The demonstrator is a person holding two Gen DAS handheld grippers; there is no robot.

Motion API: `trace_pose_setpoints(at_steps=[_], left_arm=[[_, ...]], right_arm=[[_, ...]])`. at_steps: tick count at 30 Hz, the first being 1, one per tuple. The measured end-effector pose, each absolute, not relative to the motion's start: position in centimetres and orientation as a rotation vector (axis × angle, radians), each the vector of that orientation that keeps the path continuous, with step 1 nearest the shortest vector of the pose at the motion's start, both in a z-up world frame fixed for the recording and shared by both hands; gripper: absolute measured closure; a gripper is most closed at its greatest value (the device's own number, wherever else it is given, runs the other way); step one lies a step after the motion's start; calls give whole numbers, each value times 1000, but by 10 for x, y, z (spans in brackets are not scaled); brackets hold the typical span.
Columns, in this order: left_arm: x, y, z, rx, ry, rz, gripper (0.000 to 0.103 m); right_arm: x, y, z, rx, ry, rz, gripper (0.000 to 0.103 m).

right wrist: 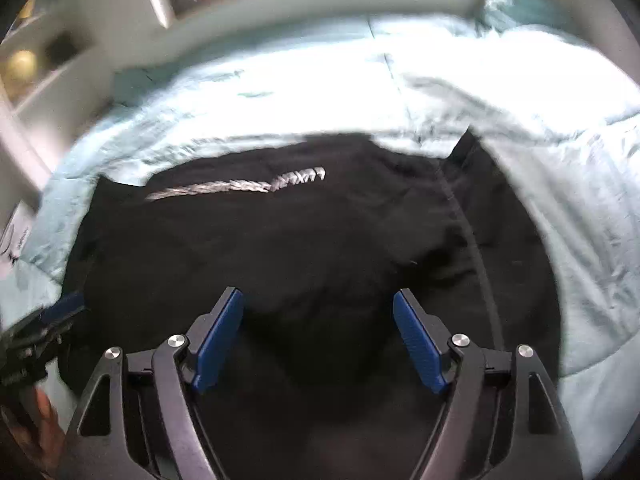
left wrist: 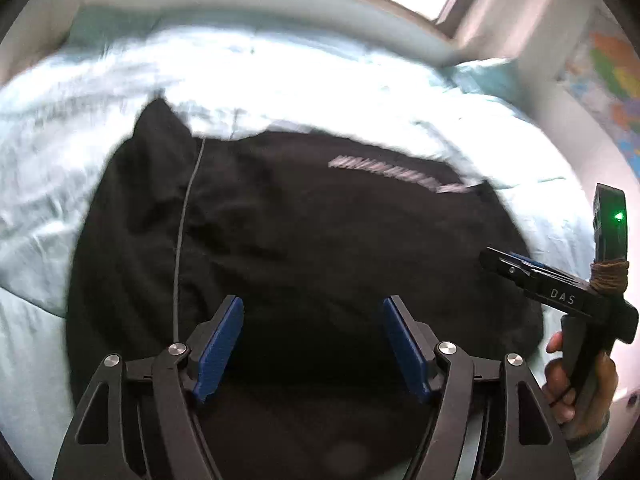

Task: Fold large clothes

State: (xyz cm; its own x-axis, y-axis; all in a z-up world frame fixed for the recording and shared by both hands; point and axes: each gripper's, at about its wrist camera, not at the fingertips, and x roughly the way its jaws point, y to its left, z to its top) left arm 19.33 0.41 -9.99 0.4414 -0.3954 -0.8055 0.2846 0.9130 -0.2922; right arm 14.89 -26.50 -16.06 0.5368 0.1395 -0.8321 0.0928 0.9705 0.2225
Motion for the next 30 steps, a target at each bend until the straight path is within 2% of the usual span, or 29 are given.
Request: trace_pose_setpoints(at_steps=[2, 4, 15, 23, 30], left_arm=[[198, -2, -118, -100, 1003, -425, 23], [194, -5, -123, -72, 955, -418, 21], [160, -3, -96, -27, 910, -343, 20], [80, -14, -34, 231, 680, -235, 19], [40, -4, 16, 186, 598, -261, 19]], right_arm=[[170, -263, -192, 264, 1079, 22, 14], [174, -263, -204, 235, 1061, -1, 7], [123, -274, -190, 273, 985, 13, 6], [44, -254, -135, 161, 910, -46, 6], [0, -242, -75, 142, 802, -67, 6]])
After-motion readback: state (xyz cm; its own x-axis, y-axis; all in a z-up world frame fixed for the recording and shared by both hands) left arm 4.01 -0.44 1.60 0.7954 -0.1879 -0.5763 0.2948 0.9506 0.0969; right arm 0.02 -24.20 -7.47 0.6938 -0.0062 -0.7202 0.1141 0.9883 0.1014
